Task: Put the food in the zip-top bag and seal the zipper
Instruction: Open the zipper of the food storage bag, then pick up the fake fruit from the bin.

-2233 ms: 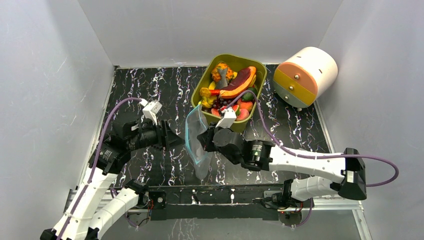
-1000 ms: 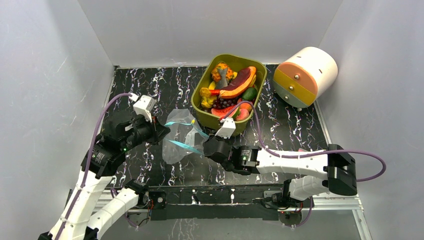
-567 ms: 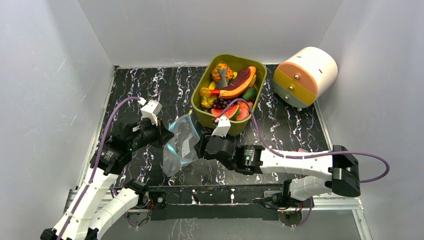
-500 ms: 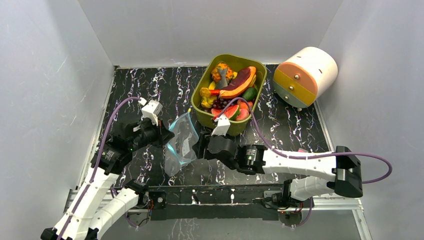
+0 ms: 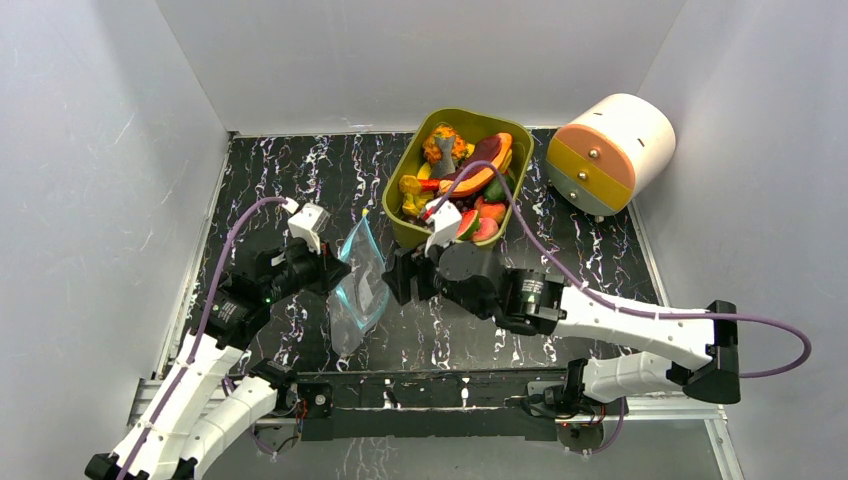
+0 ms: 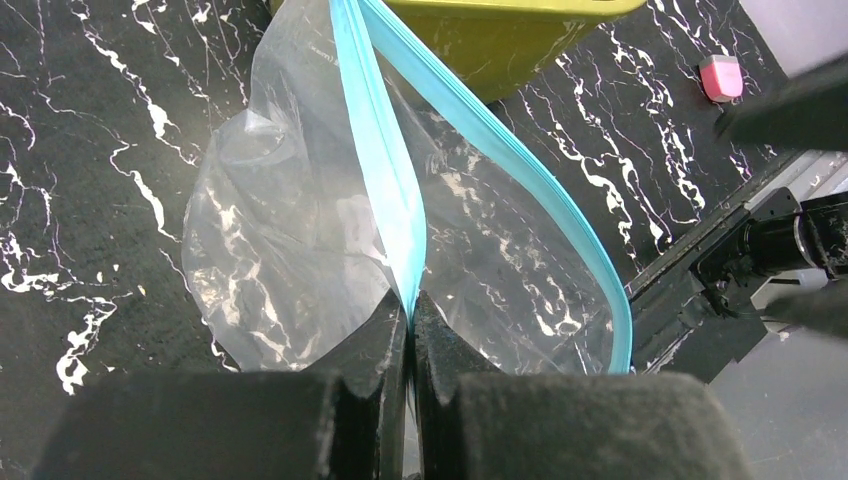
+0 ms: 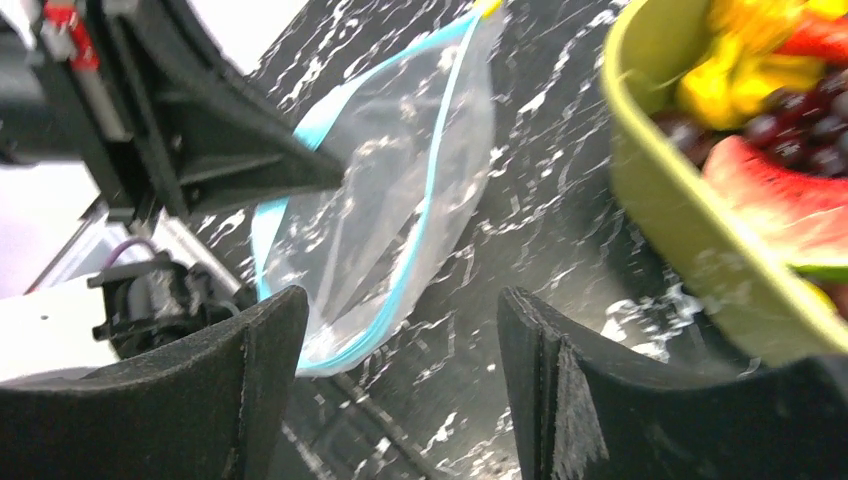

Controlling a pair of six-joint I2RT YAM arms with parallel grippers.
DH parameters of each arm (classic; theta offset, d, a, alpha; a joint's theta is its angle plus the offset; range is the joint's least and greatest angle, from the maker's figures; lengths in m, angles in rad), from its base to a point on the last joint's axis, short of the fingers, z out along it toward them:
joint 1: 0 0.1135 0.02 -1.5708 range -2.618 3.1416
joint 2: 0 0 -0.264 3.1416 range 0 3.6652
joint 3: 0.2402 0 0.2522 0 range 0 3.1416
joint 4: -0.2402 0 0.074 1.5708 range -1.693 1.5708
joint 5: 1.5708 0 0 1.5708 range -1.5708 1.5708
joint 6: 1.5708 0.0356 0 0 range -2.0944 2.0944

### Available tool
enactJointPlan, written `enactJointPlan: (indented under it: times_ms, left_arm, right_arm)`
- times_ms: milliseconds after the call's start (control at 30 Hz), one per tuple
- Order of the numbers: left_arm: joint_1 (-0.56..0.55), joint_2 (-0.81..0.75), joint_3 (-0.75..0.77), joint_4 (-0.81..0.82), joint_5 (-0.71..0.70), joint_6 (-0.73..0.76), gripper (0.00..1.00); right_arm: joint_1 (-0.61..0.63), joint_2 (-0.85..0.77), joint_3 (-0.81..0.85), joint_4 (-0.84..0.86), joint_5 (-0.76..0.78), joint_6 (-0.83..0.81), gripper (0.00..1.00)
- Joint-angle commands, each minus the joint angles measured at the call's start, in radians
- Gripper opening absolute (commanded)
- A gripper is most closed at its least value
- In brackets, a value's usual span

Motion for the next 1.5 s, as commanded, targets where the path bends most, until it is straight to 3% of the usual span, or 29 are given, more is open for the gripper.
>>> enactJointPlan:
  times_ms: [0,367,667,867,1133,1467]
  left_arm:
    - [0.004,-0.003,0.005,0.036,0.010,0.047,0.00]
    - [0.004,0.016,-0.026,0.087,0.093,0.167,0.00]
    - [0.004,0.029,-0.090,0.179,0.198,0.194,0.00]
    - [0.004,0.006,-0.203,0.266,0.236,0.180,0.00]
    - [0.004,0.008,-0.182,0.242,0.217,0.198,0.00]
    - [0.003,-0.020,-0.190,0.249,0.217,0.197,0.00]
  right_arm:
    - [-0.097,-0.011,0.109,-0.075,0.038,-0.127,0.65]
    - [-0.482,0.073,0.159,-0.152,-0.151,-0.251,0.53]
    - [-0.723,0.203,0.164,-0.103,-0.325,-0.212,0.47]
    - [-0.787,0.288,0.174,-0.092,-0.349,-0.187,0.49]
    - [-0.820,0.369,0.186,-0.095,-0.403,-0.182,0.54]
    - [-0.826,0.360,0.126,-0.039,-0.474,-0.118,0.46]
